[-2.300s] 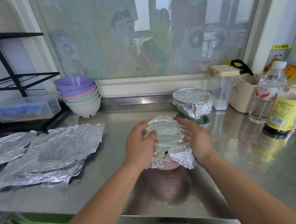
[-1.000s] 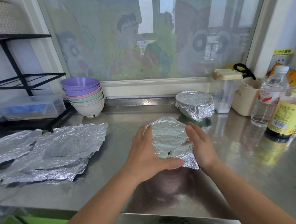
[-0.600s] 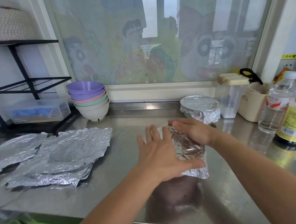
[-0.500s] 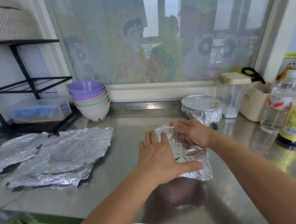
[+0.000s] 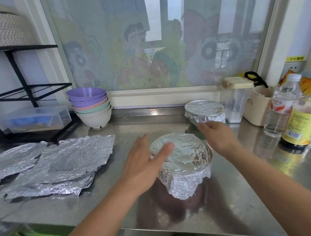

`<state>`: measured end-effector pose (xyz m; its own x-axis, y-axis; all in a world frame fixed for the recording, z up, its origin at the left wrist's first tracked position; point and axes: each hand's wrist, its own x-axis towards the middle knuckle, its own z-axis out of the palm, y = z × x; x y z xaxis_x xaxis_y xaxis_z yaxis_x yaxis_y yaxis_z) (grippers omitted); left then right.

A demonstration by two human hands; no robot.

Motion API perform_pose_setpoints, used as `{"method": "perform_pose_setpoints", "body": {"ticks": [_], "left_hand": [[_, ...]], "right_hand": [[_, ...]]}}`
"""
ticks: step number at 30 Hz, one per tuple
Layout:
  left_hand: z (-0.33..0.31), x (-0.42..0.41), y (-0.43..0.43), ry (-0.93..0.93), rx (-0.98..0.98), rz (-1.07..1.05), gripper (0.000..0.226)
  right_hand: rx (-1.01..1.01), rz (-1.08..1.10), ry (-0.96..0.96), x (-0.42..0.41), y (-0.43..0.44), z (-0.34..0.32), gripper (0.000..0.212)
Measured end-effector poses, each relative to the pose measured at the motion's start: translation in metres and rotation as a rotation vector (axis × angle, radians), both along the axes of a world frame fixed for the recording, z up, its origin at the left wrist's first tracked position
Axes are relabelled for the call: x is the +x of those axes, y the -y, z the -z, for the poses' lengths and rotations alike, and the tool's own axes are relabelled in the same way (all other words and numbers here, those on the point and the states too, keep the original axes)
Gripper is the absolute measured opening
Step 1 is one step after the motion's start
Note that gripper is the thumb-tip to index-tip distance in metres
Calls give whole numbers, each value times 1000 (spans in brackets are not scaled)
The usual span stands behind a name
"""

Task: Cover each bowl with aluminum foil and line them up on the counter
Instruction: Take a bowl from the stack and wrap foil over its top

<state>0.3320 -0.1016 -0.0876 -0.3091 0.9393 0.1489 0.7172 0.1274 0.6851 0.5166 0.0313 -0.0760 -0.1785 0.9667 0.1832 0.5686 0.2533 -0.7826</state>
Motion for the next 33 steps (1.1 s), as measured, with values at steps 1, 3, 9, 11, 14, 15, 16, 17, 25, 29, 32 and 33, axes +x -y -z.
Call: {"method": "perform_pose_setpoints", "body": {"ticks": [1,3,9,11,14,15,16,17,25,29,32,33], "left_hand": [[2,10,-3,84,37,-56,102],[10,30,-14,116,32,-111,98],[36,32,-36,138,130,-188,80],[37,27,-39,154,164,-172,74],[36,18,-43,140,160,-125,75],[34,12,-45,130,150,-98,87],[32,6,-46,118,139,-79,96],[29,0,-45,109,136,-85,101],[30,48,-14,145,134,-183,81],[46,33,-30,290,299,-205,62],[50,22,-36,523,420,-169,50],[52,19,-38,620,440,-175,48]], "right_hand": [[1,-43,-15,-4,-2,-3,40],[-105,-175,-113,-14,-2,-5,42],[-266,-223,-257,-22,1,8,43],[-263,-190,-313,-20,5,14,44],[-231,-126,-301,-17,10,22,45],[-217,-106,-261,-15,10,22,46],[-190,-86,-198,-13,9,21,47],[-151,-72,-124,-11,9,19,48],[-331,-335,-269,-19,-9,5,38],[-258,-229,-300,-22,4,14,27],[-156,-52,-309,-24,21,19,41],[-121,-16,-293,-25,27,21,42]]}}
